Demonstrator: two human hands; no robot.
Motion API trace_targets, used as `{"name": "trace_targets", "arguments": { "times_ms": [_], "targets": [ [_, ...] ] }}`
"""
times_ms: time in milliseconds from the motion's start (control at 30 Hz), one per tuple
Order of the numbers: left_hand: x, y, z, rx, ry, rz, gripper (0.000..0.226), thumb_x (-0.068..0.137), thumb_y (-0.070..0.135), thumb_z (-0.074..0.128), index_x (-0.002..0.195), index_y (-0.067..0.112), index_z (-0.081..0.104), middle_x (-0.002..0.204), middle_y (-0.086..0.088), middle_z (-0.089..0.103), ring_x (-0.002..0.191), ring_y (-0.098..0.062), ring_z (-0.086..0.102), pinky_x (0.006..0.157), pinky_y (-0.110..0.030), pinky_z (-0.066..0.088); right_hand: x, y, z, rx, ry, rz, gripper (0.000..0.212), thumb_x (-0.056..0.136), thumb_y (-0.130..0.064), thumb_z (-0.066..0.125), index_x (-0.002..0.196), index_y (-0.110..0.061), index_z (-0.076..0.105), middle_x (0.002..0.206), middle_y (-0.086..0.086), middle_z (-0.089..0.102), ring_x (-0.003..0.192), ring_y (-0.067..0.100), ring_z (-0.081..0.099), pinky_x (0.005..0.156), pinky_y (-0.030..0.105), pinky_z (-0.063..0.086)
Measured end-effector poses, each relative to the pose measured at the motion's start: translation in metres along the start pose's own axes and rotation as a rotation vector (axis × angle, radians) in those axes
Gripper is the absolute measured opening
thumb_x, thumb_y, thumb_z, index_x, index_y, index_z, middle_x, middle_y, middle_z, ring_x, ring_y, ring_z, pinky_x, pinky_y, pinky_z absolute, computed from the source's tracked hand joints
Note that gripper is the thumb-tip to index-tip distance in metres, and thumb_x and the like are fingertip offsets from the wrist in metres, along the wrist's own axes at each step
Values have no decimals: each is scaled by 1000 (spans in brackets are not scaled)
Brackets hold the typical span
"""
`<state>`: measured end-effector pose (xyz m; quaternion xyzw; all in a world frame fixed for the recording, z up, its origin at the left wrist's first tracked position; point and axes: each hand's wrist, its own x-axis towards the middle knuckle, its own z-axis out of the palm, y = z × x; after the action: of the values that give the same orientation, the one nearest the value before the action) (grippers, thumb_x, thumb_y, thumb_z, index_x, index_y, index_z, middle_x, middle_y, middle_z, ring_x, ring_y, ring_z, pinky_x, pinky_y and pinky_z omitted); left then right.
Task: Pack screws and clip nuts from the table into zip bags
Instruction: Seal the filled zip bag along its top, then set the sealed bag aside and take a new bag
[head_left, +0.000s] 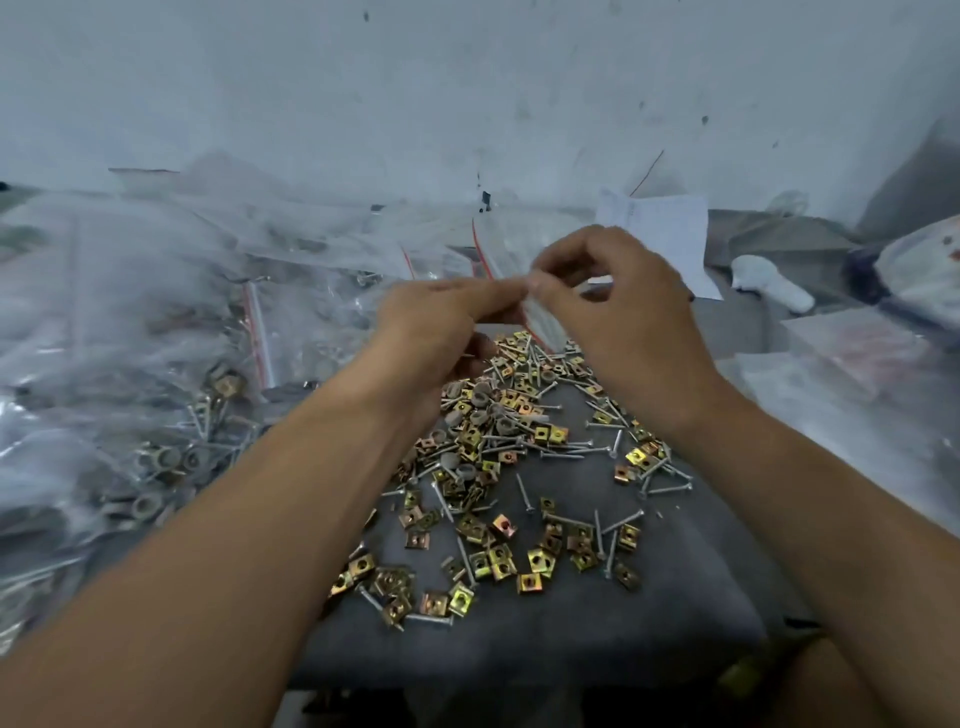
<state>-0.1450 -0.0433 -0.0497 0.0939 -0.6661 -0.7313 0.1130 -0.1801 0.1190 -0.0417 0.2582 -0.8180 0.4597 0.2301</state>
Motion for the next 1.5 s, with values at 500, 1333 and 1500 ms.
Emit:
{"name": "trace_targets", "arguments": {
  "times_ms": [500, 1333, 1500],
  "targets": [
    [-16, 7, -17, 756, 90, 171, 28, 88, 34, 82, 85, 9, 70, 68, -8, 77, 58, -21, 77, 61, -44, 65, 1, -4, 0, 119, -115, 92, 14, 99, -14, 61, 98, -21, 72, 83, 4, 71, 82, 23, 68, 76, 40, 55],
    [-27, 15, -6, 427, 171, 501, 22, 100, 11, 64, 110, 18, 81, 60, -2, 71, 50, -13, 70, 46, -17, 47, -4, -4, 4, 97, 149, 276, 21, 80, -26, 76, 97, -24, 63, 82, -2, 66, 71, 20, 70, 64, 36, 58],
    [-27, 15, -11, 569, 120, 445, 42, 91, 7, 64, 127, 26, 75, 57, -4, 72, 42, -10, 65, 43, -14, 44, -5, -6, 7, -40, 104, 224, 38, 70, -1, 66, 98, -24, 57, 76, -8, 50, 65, 9, 48, 54, 21, 37]
  ]
}}
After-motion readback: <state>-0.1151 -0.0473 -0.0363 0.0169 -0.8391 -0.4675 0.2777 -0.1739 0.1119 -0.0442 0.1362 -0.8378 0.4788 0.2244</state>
